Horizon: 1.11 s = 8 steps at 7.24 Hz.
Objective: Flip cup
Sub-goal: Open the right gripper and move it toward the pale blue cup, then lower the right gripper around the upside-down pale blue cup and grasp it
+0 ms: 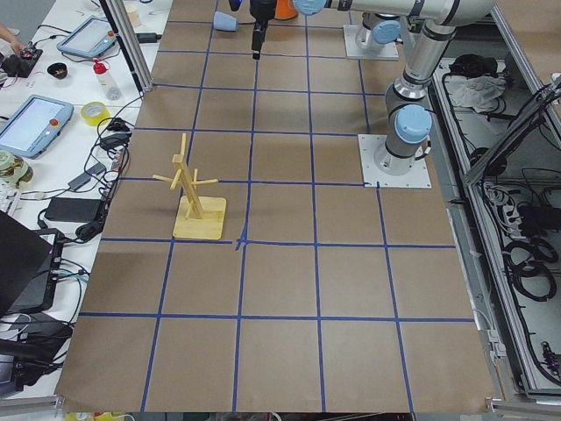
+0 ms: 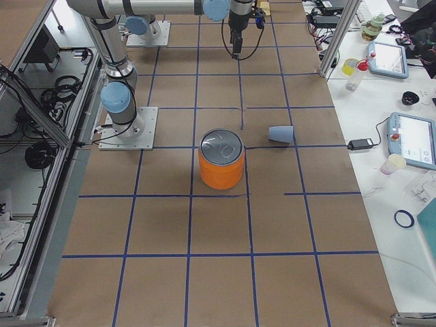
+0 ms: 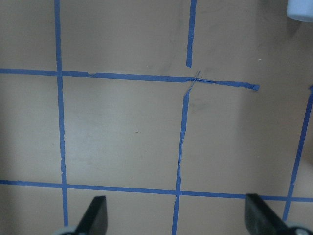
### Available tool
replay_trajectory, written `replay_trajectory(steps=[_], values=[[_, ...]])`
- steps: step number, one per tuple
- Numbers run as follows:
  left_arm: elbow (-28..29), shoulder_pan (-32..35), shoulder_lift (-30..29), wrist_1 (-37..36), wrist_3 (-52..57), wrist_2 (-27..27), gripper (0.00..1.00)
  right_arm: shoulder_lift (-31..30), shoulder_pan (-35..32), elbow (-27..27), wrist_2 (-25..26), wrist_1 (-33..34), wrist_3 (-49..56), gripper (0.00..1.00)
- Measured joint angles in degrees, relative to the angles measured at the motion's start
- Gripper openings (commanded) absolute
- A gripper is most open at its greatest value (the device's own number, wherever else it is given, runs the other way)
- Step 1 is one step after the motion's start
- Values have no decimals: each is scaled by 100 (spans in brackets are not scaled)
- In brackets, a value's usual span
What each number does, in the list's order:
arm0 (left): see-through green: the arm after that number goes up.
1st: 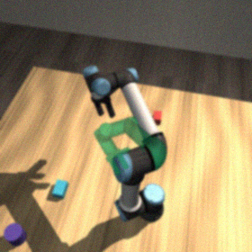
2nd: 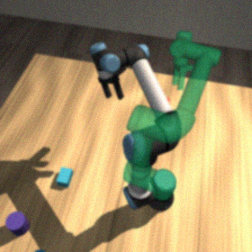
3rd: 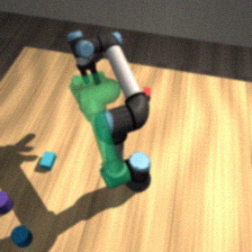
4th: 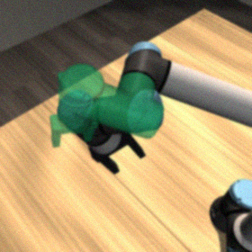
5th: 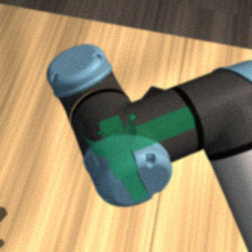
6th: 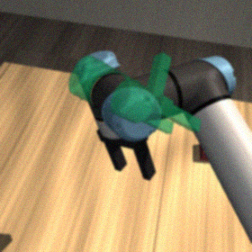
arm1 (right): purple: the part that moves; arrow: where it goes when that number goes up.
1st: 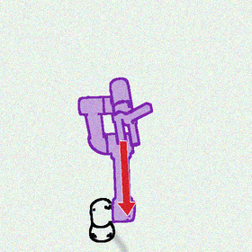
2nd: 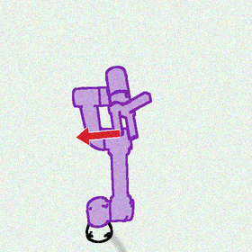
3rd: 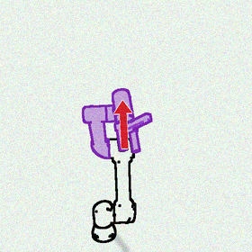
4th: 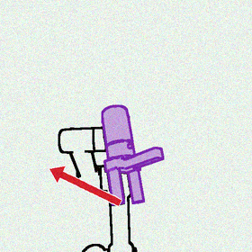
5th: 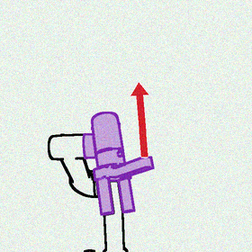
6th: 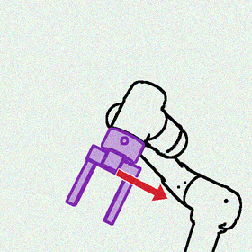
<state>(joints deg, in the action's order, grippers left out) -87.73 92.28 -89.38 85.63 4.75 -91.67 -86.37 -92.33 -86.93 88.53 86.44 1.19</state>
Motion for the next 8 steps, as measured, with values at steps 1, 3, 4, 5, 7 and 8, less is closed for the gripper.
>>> replay_trajectory(steps=[1, 3, 4, 5, 7, 8], values=[[-15, 0, 2, 2, 0, 0, 100, -2, 26, -1, -1, 0, 1, 100], [-49, 0, 13, -1, -6, -6, 100, -3, 101, -5, -22, 4, 16, 100], [-50, 0, 18, 4, -10, -12, 100, -3, 126, -2, -31, 15, 26, 100], [-51, 0, 27, 22, -14, -20, 100, -3, 157, 2, -46, 34, 14, 100], [-51, 0, 56, 78, -70, -32, 100, 11, 365, 3, -35, 51, 40, 100], [-51, 0, 64, 99, -98, -34, 100, 16, 544, 2, -28, 65, 84, 100]])
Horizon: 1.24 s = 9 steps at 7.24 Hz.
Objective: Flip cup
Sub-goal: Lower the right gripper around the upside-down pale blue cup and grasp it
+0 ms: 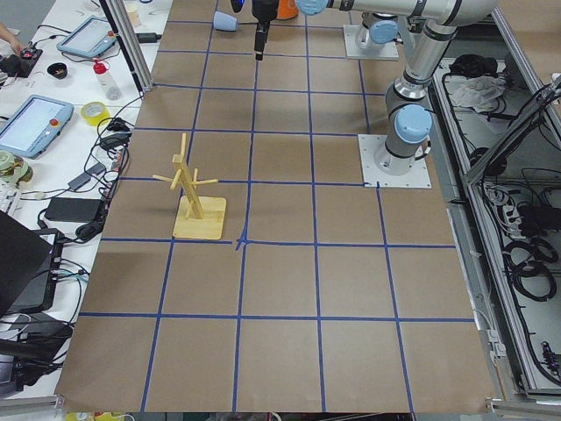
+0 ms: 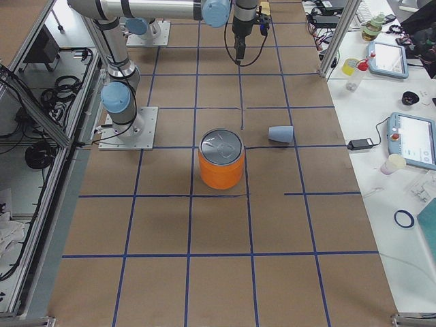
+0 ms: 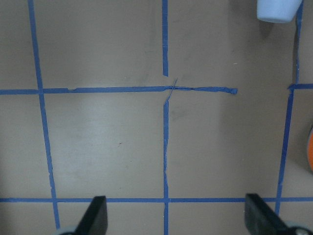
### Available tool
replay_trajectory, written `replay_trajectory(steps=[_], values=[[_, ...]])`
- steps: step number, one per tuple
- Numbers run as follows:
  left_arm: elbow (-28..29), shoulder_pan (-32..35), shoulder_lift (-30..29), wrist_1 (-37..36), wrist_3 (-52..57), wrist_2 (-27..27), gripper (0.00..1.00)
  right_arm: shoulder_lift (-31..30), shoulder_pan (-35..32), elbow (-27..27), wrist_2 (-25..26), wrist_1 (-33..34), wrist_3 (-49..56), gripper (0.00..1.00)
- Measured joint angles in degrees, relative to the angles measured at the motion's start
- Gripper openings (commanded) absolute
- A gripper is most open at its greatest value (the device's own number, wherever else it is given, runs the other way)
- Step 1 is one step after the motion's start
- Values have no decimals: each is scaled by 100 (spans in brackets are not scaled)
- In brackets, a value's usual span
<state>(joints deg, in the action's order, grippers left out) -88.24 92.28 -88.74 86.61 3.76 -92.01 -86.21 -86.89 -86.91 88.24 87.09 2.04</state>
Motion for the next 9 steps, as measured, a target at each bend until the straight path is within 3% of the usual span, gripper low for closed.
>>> replay_trajectory(steps=[2, 5, 9], values=[[2, 0, 5, 16, -22, -1, 100, 70, 630, -13, -18, 136, 101, 100], [4, -4, 6, 14, -25, 7, 100, 699, 1039, -31, 159, 1177, 113, 100], [-6, -4, 6, 14, -23, 16, 100, 1829, 1065, -569, 225, 3442, 107, 100]])
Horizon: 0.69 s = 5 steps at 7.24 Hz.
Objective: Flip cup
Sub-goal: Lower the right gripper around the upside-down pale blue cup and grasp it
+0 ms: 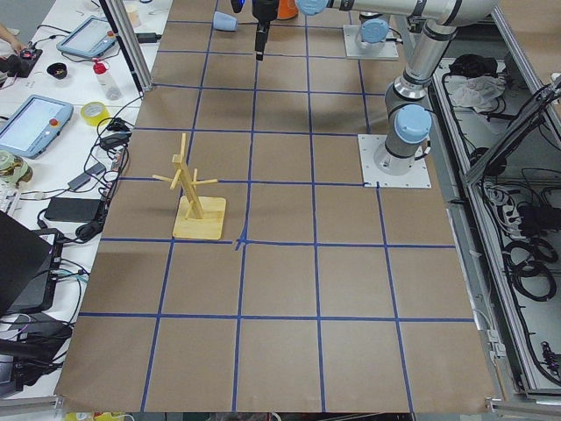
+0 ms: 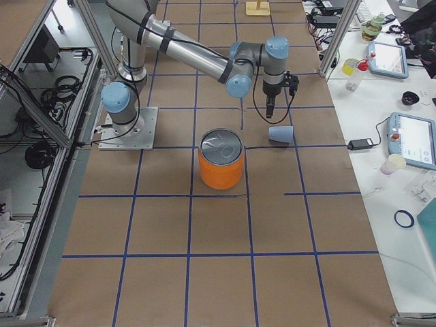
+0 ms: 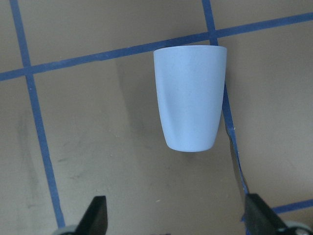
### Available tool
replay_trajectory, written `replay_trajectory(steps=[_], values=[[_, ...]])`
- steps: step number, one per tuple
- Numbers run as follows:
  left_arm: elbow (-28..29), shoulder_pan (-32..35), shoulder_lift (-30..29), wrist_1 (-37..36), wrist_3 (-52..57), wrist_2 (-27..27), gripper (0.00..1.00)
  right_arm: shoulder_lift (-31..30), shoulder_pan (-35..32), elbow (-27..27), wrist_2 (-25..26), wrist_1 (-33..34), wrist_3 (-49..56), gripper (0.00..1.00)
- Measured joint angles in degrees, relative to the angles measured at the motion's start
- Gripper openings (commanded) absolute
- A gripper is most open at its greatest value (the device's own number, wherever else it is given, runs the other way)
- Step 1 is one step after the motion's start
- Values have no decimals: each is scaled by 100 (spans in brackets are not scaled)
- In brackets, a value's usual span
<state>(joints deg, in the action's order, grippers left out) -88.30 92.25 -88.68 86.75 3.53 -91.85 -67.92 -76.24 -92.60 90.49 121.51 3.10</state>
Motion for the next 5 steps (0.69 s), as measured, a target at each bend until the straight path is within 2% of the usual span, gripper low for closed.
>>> replay_trajectory(steps=[2, 5], values=[[-8, 3, 0, 0, 6, 0, 100, 605, 9, 17, 256, 669, -27, 100], [-17, 4, 0, 0, 7, 0, 100, 1095, 12, 199, 369, 938, -37, 100]])
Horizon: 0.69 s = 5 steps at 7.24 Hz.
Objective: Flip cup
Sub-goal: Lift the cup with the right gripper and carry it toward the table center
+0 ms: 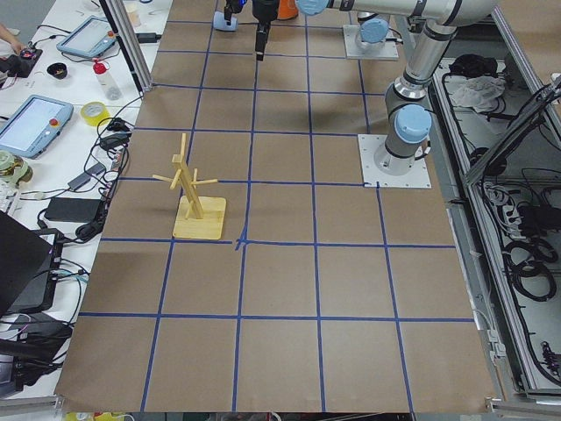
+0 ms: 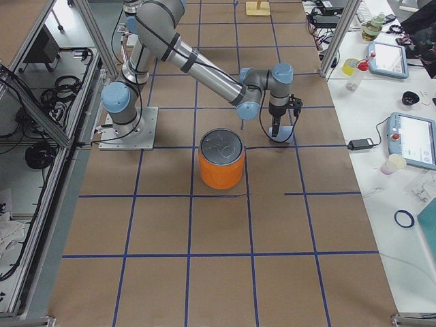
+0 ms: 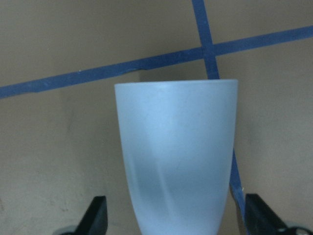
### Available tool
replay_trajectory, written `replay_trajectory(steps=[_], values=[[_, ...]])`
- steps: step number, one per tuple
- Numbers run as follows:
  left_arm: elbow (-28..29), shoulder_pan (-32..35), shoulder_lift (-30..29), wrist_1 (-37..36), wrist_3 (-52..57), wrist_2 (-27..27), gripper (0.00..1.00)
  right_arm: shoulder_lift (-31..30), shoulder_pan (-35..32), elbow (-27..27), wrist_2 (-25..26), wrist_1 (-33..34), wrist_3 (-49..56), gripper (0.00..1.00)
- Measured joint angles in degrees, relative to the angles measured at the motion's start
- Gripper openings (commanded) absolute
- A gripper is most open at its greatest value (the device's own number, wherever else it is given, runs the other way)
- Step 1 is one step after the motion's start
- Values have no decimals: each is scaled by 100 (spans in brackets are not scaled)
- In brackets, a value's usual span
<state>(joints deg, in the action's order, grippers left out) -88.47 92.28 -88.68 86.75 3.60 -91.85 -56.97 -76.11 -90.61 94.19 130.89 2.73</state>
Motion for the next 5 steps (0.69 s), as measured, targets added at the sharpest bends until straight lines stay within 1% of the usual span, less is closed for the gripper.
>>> replay_trajectory(steps=[4, 5], values=[[-2, 0, 0, 0, 0, 0, 100, 315, 0, 341, -12, 15, -1, 100], [-1, 0, 0, 0, 0, 0, 100, 357, 0, 358, -12, 15, -1, 85]])
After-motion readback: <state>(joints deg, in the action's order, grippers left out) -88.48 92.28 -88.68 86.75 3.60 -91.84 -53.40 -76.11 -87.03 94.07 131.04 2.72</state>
